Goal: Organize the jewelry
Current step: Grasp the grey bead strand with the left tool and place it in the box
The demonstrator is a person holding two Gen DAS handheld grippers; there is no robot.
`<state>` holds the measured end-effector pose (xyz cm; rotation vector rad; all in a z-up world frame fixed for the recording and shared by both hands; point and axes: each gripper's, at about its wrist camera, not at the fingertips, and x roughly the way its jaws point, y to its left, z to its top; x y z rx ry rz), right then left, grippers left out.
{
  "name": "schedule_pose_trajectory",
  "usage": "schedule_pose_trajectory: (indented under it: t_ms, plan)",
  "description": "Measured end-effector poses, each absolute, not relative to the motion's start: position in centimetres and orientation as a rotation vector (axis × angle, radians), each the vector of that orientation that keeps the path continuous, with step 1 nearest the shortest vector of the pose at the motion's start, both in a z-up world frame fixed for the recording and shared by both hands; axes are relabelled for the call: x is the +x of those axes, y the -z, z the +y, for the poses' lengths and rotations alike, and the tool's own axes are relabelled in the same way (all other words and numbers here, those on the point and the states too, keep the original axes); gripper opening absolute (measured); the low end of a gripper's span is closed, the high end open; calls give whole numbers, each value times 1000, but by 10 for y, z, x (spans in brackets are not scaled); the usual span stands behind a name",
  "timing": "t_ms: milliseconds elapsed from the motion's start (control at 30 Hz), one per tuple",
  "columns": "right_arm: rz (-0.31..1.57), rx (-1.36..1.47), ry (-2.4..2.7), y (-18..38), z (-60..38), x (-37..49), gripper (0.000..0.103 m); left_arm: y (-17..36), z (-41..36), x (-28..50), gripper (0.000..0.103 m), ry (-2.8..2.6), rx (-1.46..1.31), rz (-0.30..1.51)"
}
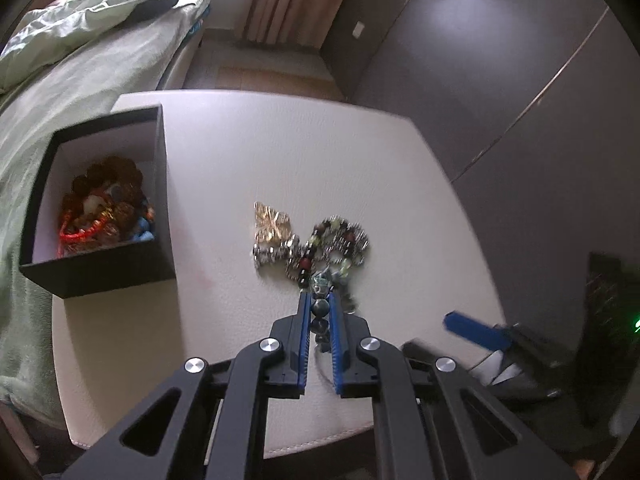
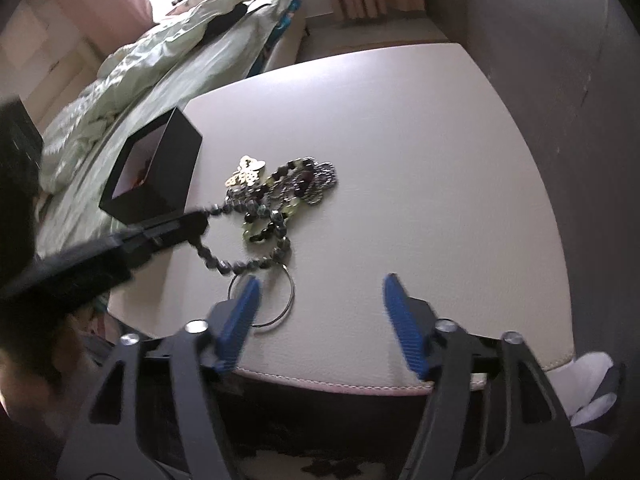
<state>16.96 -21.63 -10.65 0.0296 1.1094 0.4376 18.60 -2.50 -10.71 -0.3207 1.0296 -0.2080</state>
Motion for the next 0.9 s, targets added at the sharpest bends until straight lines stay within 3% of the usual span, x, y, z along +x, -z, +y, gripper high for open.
schedule_pose_trajectory:
  t_ms: [133,667,800,867,900]
  plan:
    - [1072,-53,-464,104,-200,160,79,90,-17,183,6,226,-352,979]
    - [1070,-221,-493,128,-150,152,79,68,23,161,6,190,-395,922]
    - [1092,-240,-443,140,-144,157,64,67,35,157,6,172,-395,914]
    - [1078,-249,-427,139,-142,157,51,68,38,157,6,162,-393,911]
    - [1076,-256,-423,138,-141,157,51,68,40,156,6,154,-393,909]
